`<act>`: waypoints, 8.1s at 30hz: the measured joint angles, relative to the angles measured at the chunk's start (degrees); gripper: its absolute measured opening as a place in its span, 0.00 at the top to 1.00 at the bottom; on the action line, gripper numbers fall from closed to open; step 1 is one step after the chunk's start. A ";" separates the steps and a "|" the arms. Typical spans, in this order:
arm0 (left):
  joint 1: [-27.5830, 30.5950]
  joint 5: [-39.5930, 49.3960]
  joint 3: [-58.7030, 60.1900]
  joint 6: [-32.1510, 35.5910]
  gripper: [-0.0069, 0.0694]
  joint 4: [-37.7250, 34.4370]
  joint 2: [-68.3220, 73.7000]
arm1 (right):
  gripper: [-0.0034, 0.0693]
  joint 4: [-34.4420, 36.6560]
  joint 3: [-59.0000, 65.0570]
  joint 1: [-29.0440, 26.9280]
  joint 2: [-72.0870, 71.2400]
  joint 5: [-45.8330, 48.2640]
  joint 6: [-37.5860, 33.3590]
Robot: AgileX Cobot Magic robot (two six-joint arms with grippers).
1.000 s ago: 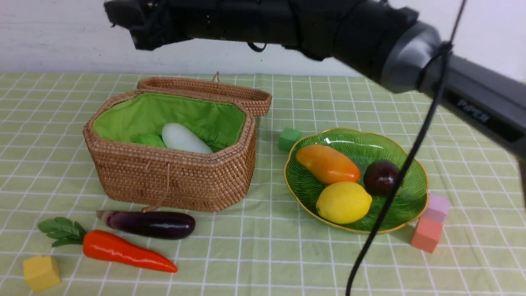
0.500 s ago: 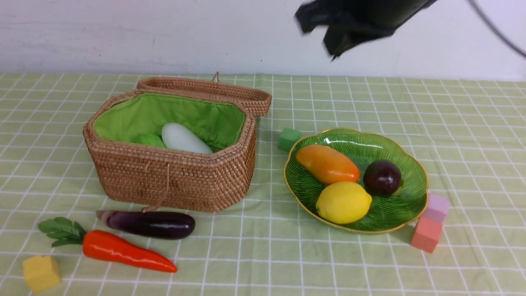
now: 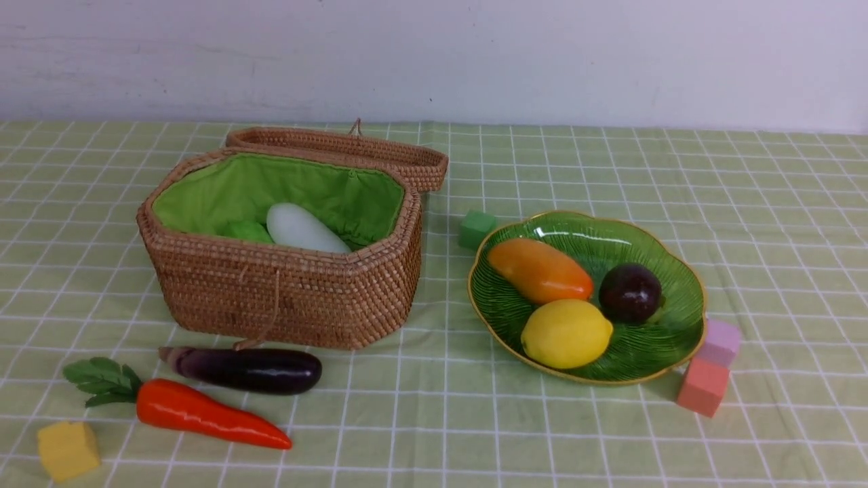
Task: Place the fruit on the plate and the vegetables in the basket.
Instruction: Use the left arm to grab a carrot and put it into the left basket
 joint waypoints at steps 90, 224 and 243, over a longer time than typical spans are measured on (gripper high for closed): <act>0.00 0.00 0.00 0.00 0.60 0.00 0.00 | 0.88 -5.13 121.02 -34.66 -75.69 -50.59 2.98; -0.18 9.79 -54.32 -38.19 0.41 -3.85 98.73 | 0.65 -5.28 121.02 -34.86 -75.69 -50.59 2.98; -0.18 24.04 -54.60 -34.40 0.48 -3.90 86.25 | 0.62 -5.30 121.02 -34.86 -75.69 -50.59 2.98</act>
